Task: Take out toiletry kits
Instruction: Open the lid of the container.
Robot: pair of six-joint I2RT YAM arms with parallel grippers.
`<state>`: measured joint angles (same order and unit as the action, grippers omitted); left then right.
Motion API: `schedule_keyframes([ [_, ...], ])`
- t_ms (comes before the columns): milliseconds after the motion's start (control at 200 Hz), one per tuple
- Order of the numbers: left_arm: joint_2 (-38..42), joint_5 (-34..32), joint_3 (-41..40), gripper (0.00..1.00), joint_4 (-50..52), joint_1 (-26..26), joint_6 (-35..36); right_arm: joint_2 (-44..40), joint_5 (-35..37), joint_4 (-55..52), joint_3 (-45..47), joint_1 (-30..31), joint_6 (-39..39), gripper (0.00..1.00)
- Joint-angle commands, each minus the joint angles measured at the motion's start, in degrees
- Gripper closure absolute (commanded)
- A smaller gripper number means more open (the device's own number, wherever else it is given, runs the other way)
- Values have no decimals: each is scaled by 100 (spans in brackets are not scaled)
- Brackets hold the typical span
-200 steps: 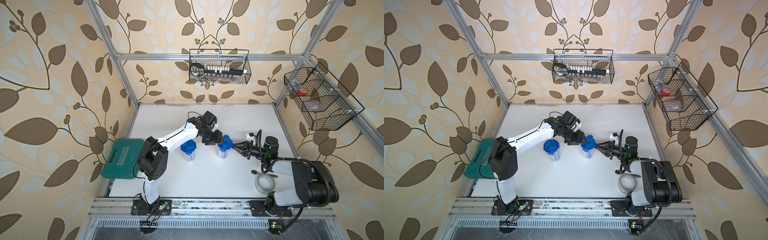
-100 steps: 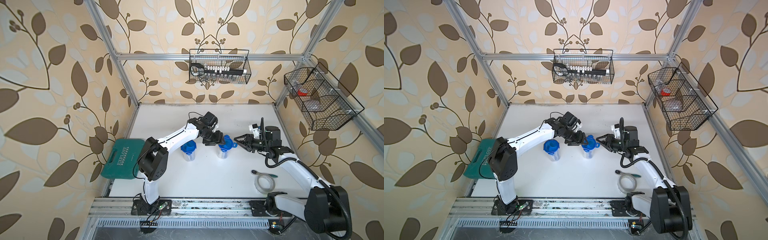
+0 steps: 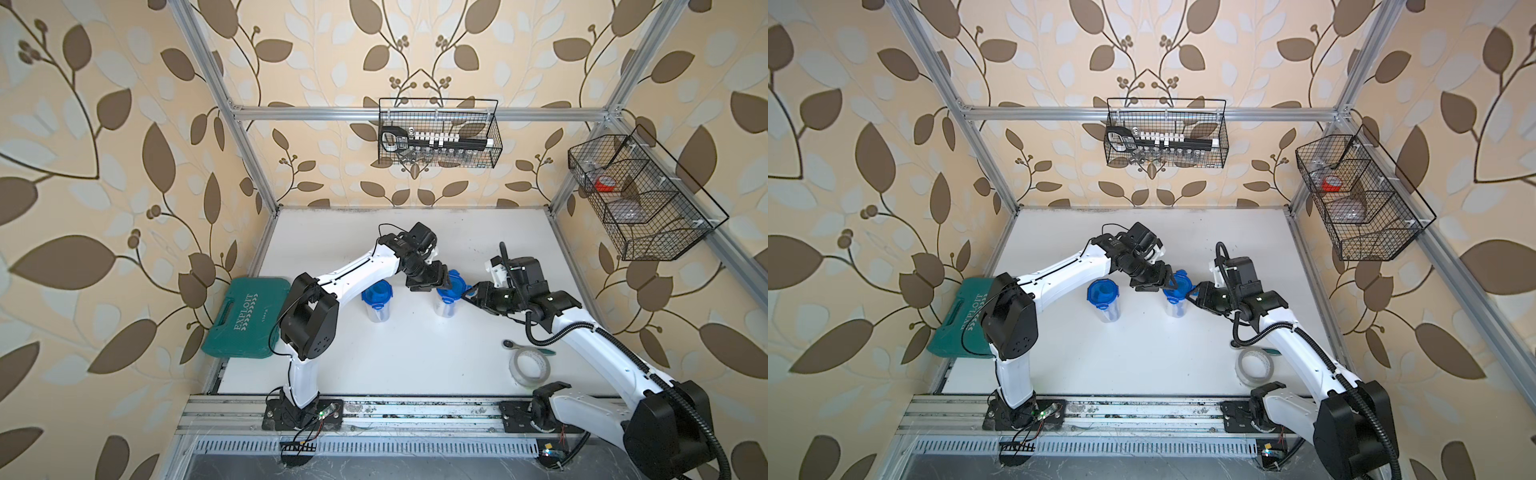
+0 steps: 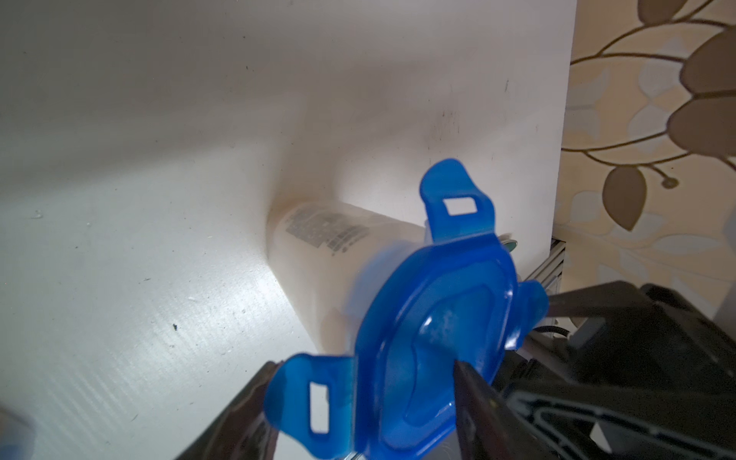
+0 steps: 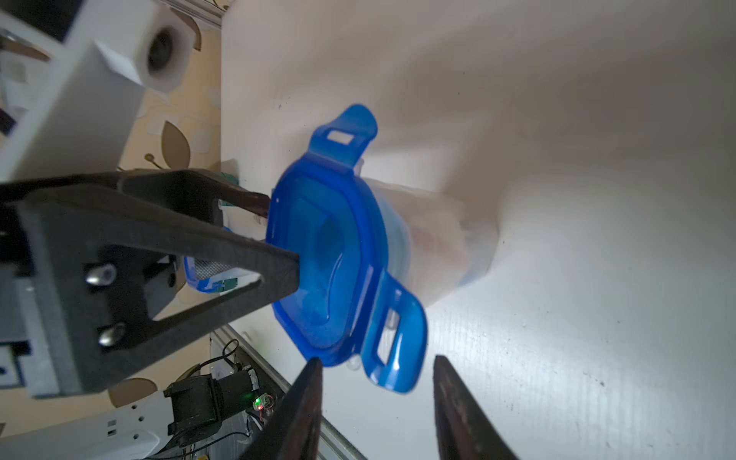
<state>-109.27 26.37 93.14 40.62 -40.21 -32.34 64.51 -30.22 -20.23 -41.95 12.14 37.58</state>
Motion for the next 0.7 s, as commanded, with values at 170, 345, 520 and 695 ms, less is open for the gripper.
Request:
schedule_keyframes([
  [170,82,-9,125,32,368,-79,-75,127,-2107,1888,720,-838,619,69],
  [345,94,-18,110,32,359,-75,-88,301,-2272,2121,785,-851,718,74],
  [520,121,-26,123,31,384,-77,-51,332,-2351,2287,838,-845,787,80],
  [695,187,-92,125,30,404,-77,5,369,-2254,2073,847,-849,565,90],
])
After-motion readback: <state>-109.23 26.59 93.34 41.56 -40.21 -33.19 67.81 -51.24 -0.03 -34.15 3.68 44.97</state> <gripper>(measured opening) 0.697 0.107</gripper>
